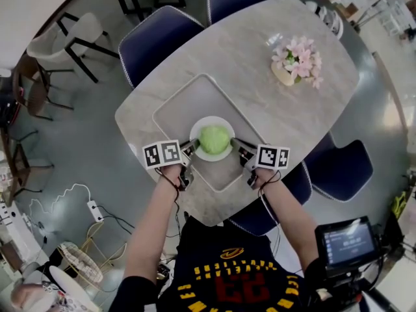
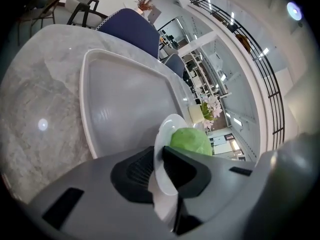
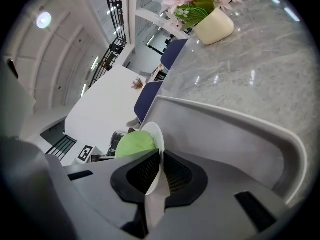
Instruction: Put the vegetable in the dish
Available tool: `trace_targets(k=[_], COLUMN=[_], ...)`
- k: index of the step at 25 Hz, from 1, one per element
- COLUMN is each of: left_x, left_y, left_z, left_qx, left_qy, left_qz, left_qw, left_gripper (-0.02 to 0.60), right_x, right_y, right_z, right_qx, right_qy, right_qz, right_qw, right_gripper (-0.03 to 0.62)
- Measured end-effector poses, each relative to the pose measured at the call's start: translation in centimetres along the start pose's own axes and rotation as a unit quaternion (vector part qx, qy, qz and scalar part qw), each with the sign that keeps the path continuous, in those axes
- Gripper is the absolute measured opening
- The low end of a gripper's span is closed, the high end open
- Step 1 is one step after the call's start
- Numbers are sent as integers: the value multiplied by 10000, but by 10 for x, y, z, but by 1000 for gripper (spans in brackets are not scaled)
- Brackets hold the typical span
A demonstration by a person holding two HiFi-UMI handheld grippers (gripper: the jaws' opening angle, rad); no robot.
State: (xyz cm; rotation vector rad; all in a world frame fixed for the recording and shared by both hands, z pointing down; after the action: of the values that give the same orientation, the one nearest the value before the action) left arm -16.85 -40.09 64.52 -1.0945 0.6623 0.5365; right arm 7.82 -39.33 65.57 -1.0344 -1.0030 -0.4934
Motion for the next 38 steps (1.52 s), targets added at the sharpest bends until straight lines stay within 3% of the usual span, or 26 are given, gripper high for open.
trace_targets(k=[9,19,31,38], left_x=[-2,-1,4,11], left_y=[-9,-12,-15,-16], left_z=[-4,-4,-6,-6], left_qx=[-195,-501,-593,-707], left_qy=[18,-55,2,-331], left_qz=[-135,-622,-1098,-1442], left_qw=[9997,9968,9922,9865], left_gripper=[48,58,63,74], right_x=[6,7,7,5], right_y=[-3,-6,-9,-5], right_z=[-2,0,-2,-4], right_qx=[18,50,20,98], right_qy=[-65,-233,-151,-118], right_qz=[210,498,790,919], right_qw=[9998,9985,9968,9956], right_gripper=[18,18,28,45])
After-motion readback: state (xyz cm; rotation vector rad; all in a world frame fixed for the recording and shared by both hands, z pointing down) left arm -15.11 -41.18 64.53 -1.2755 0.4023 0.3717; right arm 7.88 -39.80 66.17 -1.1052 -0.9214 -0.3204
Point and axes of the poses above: the fingertips, and each gripper's own axes: y backward along the fingers, x to its right, z out of its underside, the point moved 8 cm from there along y, backward along the fingers, and after that the axes turned 10 degrees about -y, right-handed, at the moved point
